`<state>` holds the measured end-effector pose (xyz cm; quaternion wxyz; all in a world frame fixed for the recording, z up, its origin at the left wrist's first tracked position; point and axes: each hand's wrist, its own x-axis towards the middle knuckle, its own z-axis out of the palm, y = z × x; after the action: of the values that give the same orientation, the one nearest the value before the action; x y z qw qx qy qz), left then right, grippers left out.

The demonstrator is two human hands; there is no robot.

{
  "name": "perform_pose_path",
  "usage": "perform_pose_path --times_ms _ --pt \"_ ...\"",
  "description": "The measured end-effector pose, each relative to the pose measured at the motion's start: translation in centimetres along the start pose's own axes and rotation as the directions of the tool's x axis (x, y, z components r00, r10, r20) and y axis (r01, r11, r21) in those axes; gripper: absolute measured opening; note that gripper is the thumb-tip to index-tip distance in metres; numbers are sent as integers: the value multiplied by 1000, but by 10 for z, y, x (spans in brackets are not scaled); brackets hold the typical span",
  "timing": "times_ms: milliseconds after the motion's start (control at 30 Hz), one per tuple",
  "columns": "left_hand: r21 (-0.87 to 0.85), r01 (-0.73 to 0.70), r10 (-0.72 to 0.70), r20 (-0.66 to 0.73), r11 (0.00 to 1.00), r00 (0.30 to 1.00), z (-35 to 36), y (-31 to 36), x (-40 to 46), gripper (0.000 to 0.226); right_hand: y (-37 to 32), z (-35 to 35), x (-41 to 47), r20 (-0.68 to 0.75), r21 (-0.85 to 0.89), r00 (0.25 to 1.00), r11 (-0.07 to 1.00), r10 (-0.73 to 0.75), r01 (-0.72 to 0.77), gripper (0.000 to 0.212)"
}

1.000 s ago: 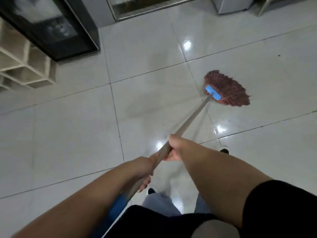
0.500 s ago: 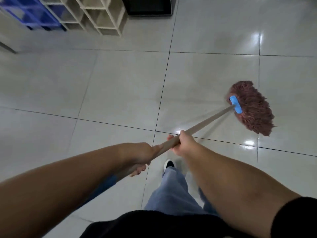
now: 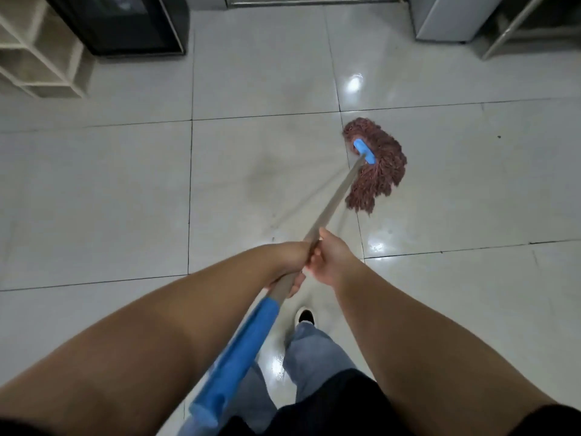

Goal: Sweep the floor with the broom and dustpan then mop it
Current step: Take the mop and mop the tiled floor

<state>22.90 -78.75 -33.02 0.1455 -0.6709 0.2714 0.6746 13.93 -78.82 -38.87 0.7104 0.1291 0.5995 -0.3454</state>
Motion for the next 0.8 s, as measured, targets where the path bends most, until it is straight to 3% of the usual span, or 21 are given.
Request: perform_pose_path --times_ms 200,400,533,800 --pt "-43 5 -6 -11 999 1000 7 -2 11 59 -9 -10 3 9 -27 998 998 -59 59 38" --pt "-61 44 -46 -33 997 998 -50 -100 -2 62 57 38 18 12 -86 999 996 -33 34 45" --pt "-35 47 -49 -65 998 997 -107 -215 -17 61 159 78 15 16 -190 998 980 68 -64 32" --pt "-95 130 -142 -123 987 982 -220 -486 -83 60 423 180 -15 19 -446 919 826 394 -344 50"
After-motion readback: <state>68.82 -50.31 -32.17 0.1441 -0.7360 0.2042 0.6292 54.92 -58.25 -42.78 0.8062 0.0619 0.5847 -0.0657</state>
